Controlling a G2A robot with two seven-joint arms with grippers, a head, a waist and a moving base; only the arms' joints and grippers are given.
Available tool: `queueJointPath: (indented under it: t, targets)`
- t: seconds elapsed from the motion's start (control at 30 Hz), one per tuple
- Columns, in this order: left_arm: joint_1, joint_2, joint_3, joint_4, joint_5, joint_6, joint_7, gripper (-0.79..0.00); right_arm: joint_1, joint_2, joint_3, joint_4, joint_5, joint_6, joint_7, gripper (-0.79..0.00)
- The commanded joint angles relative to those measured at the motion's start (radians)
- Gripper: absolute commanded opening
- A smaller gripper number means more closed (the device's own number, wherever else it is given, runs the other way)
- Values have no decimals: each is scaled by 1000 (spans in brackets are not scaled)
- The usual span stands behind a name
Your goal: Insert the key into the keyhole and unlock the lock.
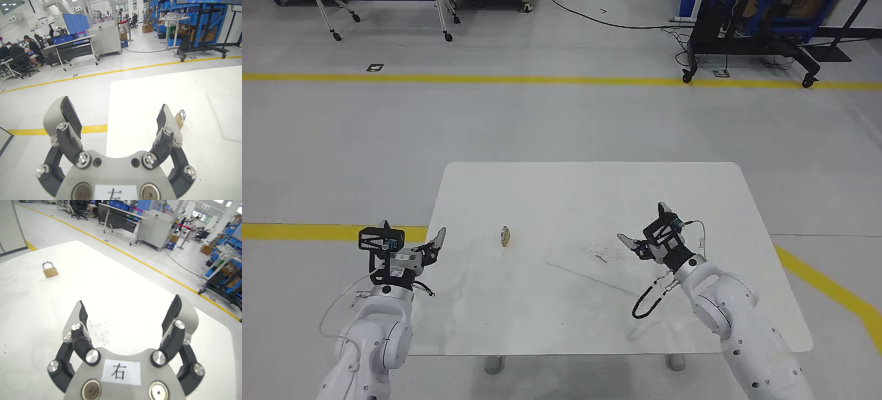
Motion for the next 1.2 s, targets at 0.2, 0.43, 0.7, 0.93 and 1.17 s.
queueJointPath:
  t: [0.2, 0.43, 0.7, 0.93, 1.17]
  targets:
    - [0, 0, 0, 0, 0, 0, 0, 0, 156, 12, -59, 143, 0, -353, 174, -37]
    - [0, 0, 0, 0, 0, 0, 0, 0, 246, -5, -192, 182, -80, -303, 352, -434]
    - [0, 0, 0, 0, 0, 0, 0, 0, 303, -15, -256, 232, -69, -318, 403, -539]
    - [0, 0, 0, 0, 0, 0, 0, 0, 349, -25, -304, 282, -48, -315, 467, -542]
    - [0, 0, 0, 0, 0, 0, 0, 0, 385, -34, -343, 317, -34, -305, 494, -656]
